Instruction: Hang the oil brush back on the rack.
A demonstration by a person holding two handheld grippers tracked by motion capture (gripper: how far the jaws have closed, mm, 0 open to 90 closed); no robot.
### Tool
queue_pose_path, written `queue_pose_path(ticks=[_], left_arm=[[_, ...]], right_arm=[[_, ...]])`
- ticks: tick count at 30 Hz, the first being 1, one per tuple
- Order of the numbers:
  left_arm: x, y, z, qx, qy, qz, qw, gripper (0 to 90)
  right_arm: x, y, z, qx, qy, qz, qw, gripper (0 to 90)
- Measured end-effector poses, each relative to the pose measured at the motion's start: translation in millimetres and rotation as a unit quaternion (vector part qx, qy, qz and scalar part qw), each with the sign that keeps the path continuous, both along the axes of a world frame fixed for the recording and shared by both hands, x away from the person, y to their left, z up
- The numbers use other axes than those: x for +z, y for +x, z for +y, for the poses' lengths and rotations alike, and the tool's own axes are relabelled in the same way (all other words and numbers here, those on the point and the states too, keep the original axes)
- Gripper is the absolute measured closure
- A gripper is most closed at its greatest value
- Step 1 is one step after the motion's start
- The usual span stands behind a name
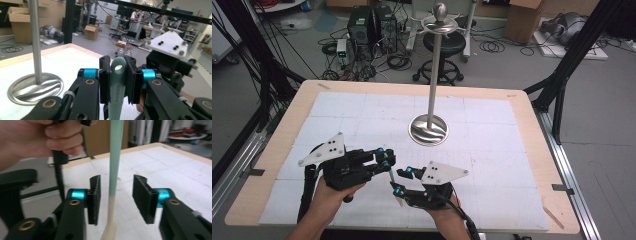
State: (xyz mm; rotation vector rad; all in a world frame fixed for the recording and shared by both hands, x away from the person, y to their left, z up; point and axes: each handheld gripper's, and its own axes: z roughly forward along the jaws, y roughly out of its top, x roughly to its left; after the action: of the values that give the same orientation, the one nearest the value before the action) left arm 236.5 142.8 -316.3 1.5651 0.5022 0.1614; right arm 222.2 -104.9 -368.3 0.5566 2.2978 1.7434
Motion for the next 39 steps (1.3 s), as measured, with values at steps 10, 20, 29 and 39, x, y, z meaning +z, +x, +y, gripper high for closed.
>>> queue_pose_path(ticks=[10,20,29,39], left_arm=[[3.5,-4.0,-11.7,0.038,0.003,-0.016,0.9991,75.9],[5.6,-4.2,-13.2,0.04,-0.003,-0.009,0.9992,75.2],[0.6,1.9,16.7,0.029,-0.038,-0.011,0.9988,39.1],[-38.8,-2.5,55.2,0.03,-0.036,-0.002,0.9989,19.8]], right_arm=[[5.8,-3.0,4.7,-0.051,-0.017,-0.035,0.9979,72.5],[7.7,-2.4,3.7,-0.055,-0.01,-0.025,0.9981,83.6],[12.3,4.5,-7.1,-0.017,0.016,-0.014,0.9996,83.9],[25.5,31.3,-24.5,0.025,0.061,0.013,0.9978,83.8]])
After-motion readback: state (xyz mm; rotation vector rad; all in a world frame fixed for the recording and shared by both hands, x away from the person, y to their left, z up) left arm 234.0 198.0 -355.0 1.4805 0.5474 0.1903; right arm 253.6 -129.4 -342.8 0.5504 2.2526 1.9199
